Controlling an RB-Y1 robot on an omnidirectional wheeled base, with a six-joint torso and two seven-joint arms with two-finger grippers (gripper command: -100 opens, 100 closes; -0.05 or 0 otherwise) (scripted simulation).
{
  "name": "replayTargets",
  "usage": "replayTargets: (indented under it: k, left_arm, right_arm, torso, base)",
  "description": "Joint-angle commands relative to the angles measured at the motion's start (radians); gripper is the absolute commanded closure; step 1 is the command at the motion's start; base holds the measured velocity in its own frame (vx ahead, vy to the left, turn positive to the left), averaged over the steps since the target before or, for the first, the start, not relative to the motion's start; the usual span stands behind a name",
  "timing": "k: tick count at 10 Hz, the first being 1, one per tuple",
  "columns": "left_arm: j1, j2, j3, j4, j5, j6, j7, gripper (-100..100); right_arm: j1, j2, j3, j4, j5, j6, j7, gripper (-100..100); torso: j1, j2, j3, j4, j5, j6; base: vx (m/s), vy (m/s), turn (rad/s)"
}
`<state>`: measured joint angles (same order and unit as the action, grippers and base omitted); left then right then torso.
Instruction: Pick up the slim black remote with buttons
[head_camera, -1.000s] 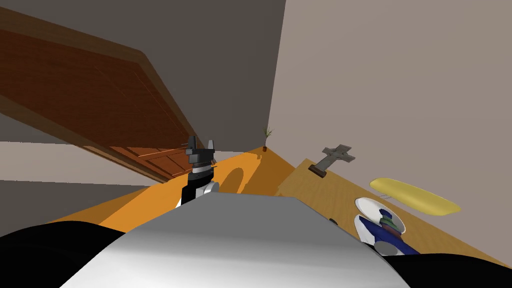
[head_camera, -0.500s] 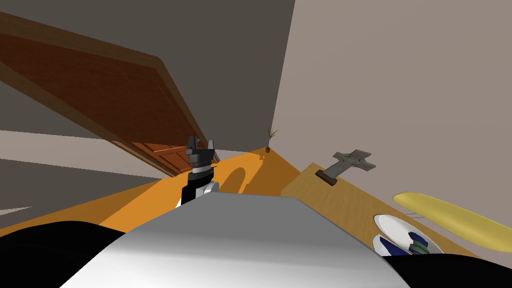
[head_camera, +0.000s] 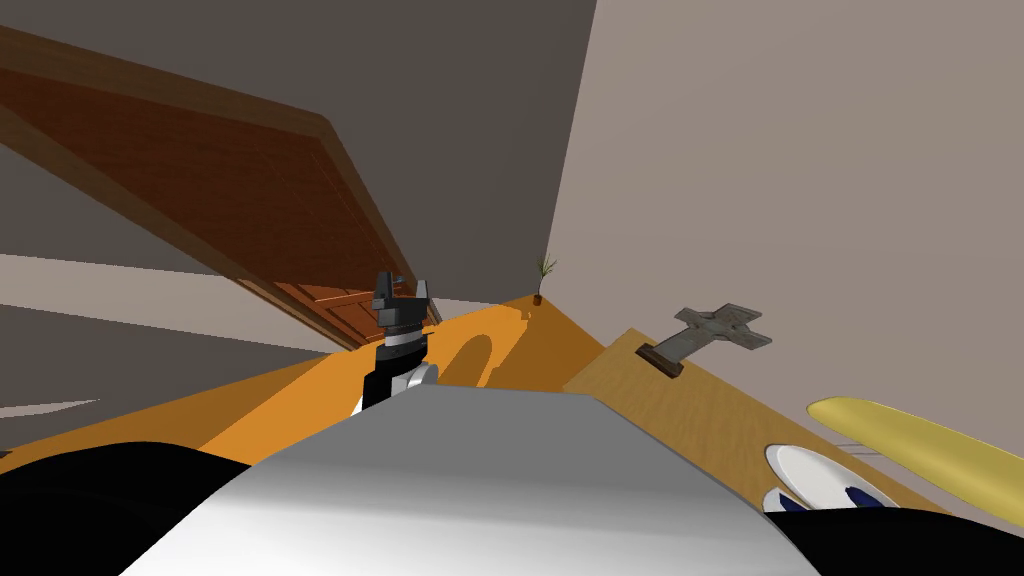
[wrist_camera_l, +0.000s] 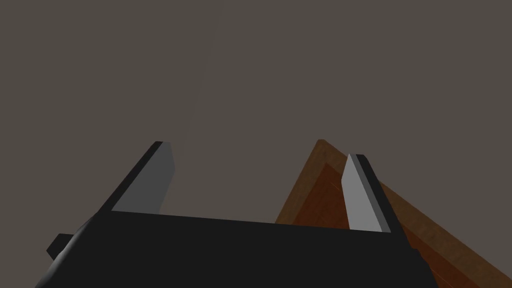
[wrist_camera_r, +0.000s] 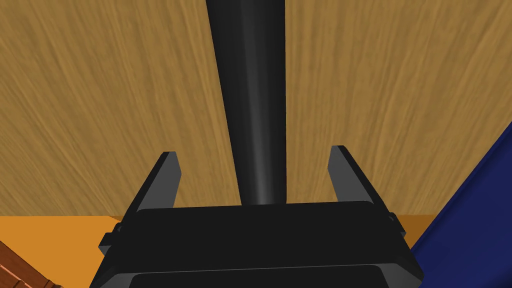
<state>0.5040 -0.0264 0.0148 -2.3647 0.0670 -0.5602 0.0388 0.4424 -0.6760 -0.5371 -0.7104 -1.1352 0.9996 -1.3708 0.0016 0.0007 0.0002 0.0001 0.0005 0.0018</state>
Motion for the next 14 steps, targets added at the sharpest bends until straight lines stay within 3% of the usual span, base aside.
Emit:
replayTargets:
  k: [1,3,4,5,9,10,11,14]
  left_arm:
    - [0.000,0.000,0.000,0.000,0.000,0.000,0.000,0]
    - [0.000,0.000,0.000,0.000,0.000,0.000,0.000,0]
    - [0.000,0.000,0.000,0.000,0.000,0.000,0.000,0]
    - [0.000,0.000,0.000,0.000,0.000,0.000,0.000,0]
    - [0.000,0.000,0.000,0.000,0.000,0.000,0.000,0]
    - [0.000,0.000,0.000,0.000,0.000,0.000,0.000,0]
    - [0.000,0.000,0.000,0.000,0.000,0.000,0.000,0]
    - [0.000,0.000,0.000,0.000,0.000,0.000,0.000,0]
  right_arm:
    - [-0.016,0.029,0.004,0.020,0.015,-0.030,0.018,-100]
    - [-0.031,0.058,0.009,0.040,0.031,-0.060,0.036,-100]
    - [-0.019,0.048,0.007,0.022,0.026,-0.045,0.025,-100]
    - [-0.019,0.051,0.008,0.020,0.027,-0.048,0.024,100]
    - [-0.018,0.049,0.008,0.020,0.028,-0.047,0.025,100]
    - [-0.018,0.049,0.008,0.020,0.028,-0.047,0.025,0]
    - [-0.009,0.017,0.003,0.012,0.009,-0.018,0.011,100]
    - [-0.003,0.006,0.001,0.004,0.003,-0.006,0.004,100]
  torso:
    - [0.000,0.000,0.000,0.000,0.000,0.000]
    - [-0.003,-0.001,-0.001,0.000,-0.001,0.000]
    - [-0.004,-0.002,-0.001,0.000,-0.001,0.000]
    - [-0.002,-0.001,-0.001,0.000,-0.001,0.000]
    - [-0.003,0.001,0.001,0.001,-0.002,0.000]
    - [-0.004,0.001,0.001,0.001,-0.002,0.000]
    - [-0.004,0.001,0.001,0.001,-0.002,0.000]
    - [0.000,0.002,0.002,0.001,-0.001,0.001]
  base:
    - [0.015,-0.036,-0.055]
    - [0.037,-0.063,-0.038]
    - [0.020,-0.027,-0.002]
    - [0.003,-0.005,0.003]
    - [0.001,0.001,0.003]
    - [0.000,0.000,0.000]
    - [-0.031,0.047,0.064]
    - [-0.024,0.047,0.017]
